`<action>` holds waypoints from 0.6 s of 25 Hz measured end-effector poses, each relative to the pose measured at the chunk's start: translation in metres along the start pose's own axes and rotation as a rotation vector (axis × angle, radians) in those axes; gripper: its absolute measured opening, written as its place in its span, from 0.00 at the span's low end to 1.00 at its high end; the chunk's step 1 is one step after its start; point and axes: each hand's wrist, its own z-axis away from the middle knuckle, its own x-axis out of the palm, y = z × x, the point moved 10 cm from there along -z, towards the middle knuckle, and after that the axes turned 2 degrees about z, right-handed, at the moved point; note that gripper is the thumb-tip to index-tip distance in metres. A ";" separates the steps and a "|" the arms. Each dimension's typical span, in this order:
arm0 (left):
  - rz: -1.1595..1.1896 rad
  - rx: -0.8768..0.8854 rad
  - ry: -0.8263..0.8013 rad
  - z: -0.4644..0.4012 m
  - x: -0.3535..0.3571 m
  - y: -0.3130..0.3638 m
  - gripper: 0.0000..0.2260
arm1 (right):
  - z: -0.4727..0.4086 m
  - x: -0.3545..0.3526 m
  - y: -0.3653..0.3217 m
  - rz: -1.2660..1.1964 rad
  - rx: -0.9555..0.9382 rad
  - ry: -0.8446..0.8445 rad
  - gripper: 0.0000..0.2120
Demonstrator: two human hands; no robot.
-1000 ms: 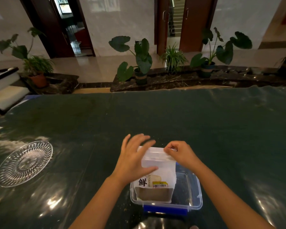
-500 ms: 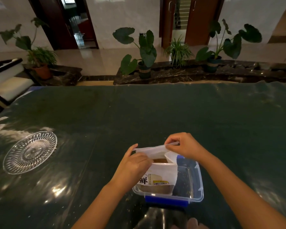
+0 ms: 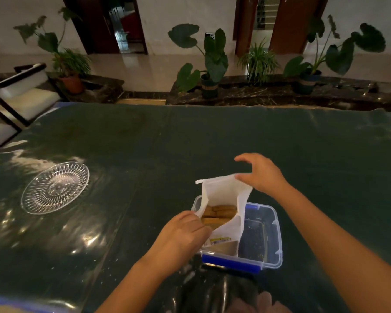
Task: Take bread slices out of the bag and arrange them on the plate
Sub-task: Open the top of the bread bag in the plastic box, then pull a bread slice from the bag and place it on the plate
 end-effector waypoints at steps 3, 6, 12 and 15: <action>0.003 -0.004 -0.011 -0.004 0.004 0.007 0.08 | 0.041 0.014 -0.074 0.078 -0.485 -0.051 0.06; -0.021 -0.029 -0.037 -0.004 0.006 0.010 0.08 | 0.067 0.064 -0.071 0.378 -0.524 -0.409 0.07; 0.023 -0.629 0.194 -0.016 -0.039 -0.044 0.17 | 0.061 0.065 -0.030 0.571 -0.425 -0.435 0.39; -0.184 -0.889 -0.125 -0.040 -0.014 -0.073 0.25 | 0.060 0.069 -0.028 0.606 -0.377 -0.446 0.47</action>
